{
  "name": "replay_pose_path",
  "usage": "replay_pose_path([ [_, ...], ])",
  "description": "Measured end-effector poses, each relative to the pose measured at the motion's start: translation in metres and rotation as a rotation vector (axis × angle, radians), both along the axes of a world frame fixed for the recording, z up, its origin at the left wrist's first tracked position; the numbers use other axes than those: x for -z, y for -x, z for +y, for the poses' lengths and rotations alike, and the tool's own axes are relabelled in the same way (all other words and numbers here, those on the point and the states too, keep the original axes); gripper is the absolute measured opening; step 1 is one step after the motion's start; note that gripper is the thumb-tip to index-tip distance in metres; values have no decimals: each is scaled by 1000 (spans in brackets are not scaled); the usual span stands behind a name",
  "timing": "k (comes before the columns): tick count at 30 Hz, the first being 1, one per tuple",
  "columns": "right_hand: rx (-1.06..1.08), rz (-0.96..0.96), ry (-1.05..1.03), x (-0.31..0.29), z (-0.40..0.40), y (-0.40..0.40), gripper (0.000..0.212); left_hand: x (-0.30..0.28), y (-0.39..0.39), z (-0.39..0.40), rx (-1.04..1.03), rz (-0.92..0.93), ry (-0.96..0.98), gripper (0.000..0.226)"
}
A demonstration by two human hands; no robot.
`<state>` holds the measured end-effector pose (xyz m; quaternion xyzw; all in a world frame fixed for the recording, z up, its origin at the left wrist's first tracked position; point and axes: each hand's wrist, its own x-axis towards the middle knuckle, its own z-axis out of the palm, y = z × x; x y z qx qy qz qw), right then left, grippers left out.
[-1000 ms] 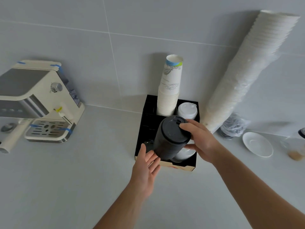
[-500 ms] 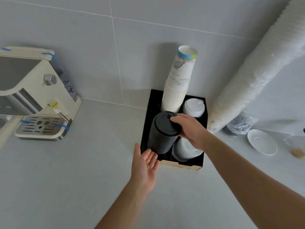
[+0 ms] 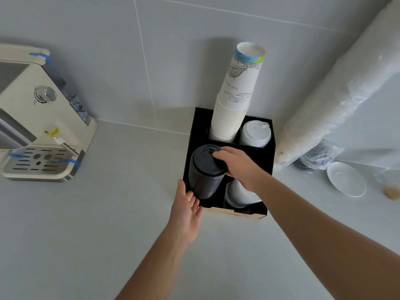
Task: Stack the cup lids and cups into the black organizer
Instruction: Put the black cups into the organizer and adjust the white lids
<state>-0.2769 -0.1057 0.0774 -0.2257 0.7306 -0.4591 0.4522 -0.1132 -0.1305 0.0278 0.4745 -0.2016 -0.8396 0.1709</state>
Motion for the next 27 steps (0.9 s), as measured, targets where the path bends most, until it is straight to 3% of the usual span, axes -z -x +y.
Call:
replay_pose_path([
  [10, -92, 96, -47, 13, -2, 1, 43, -1, 13, -11, 114, 2, 9, 84],
  [21, -34, 233, -71, 17, 6, 8, 26, 2, 23, -26, 163, -106, 28, 79],
  [27, -9, 314, -76, 11, 10, 9, 27, 2, 31, -26, 180, -142, 100, 65],
])
